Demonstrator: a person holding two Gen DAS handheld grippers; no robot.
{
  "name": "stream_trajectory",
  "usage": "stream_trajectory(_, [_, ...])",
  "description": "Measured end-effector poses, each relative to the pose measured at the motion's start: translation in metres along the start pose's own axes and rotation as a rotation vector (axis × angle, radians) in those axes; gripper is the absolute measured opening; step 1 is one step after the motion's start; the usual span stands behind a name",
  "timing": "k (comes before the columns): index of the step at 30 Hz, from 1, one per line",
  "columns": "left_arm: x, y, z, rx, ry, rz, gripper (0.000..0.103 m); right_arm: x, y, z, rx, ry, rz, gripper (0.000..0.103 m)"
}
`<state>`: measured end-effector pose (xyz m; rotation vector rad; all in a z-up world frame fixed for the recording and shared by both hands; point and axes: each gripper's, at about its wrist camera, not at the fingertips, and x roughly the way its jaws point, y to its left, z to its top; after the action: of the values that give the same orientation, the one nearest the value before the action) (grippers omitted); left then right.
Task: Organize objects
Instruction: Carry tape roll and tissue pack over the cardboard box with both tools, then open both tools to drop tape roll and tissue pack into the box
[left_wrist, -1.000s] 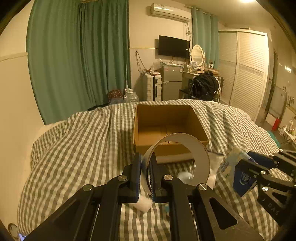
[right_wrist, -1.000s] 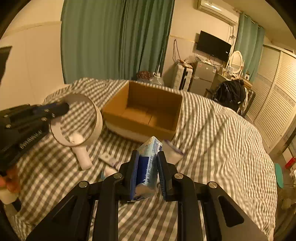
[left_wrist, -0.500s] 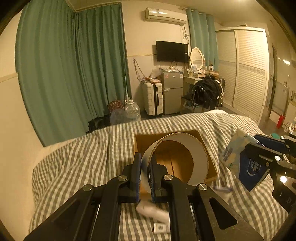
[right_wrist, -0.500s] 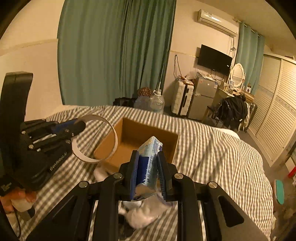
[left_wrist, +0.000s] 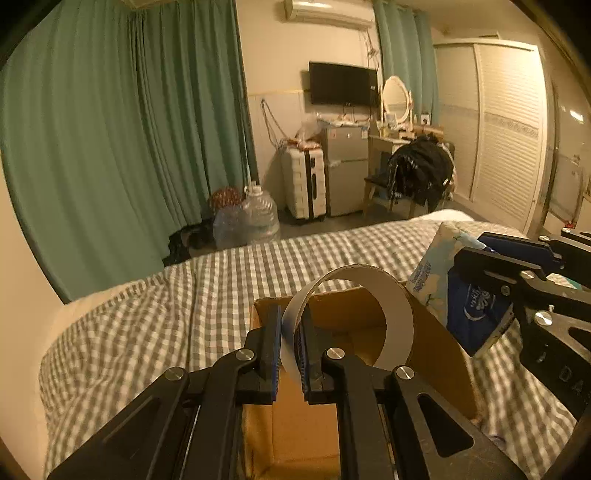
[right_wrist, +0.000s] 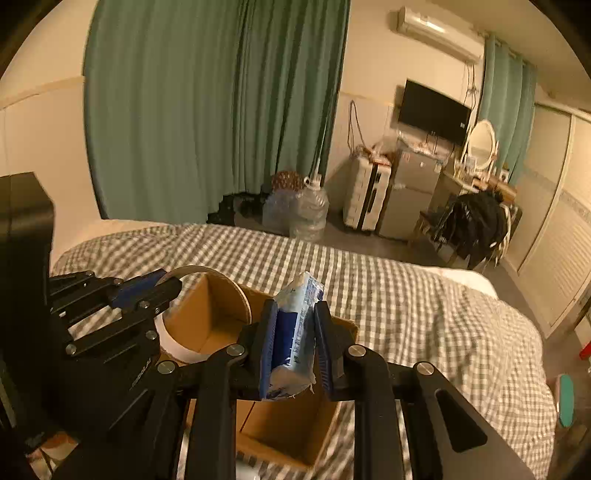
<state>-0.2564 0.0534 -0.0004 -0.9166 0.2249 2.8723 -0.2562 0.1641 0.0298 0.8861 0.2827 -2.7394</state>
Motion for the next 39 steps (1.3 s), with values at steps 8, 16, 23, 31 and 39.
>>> stream_trajectory(8, [0.066,-0.006,-0.014,0.023,0.084,-0.007,0.009,0.086,-0.020,-0.024,0.044,0.125,0.015,0.020])
stream_trajectory(16, [0.096,-0.003,-0.033,0.015,0.157,-0.010,0.009,0.125,-0.033,-0.048,0.058,0.209,0.026,0.020])
stream_trajectory(23, [0.085,-0.005,-0.028,-0.001,0.161,-0.050,0.030,0.108,-0.035,-0.046,0.092,0.191,0.013,0.030])
stream_trajectory(31, [0.026,0.010,-0.011,-0.039,0.083,-0.037,0.084,0.041,-0.038,-0.022,0.117,0.077,-0.015,0.060])
stream_trajectory(39, [-0.078,0.022,0.019,-0.038,-0.063,-0.030,0.101,-0.062,-0.037,0.004,0.137,-0.071,-0.065,0.084])
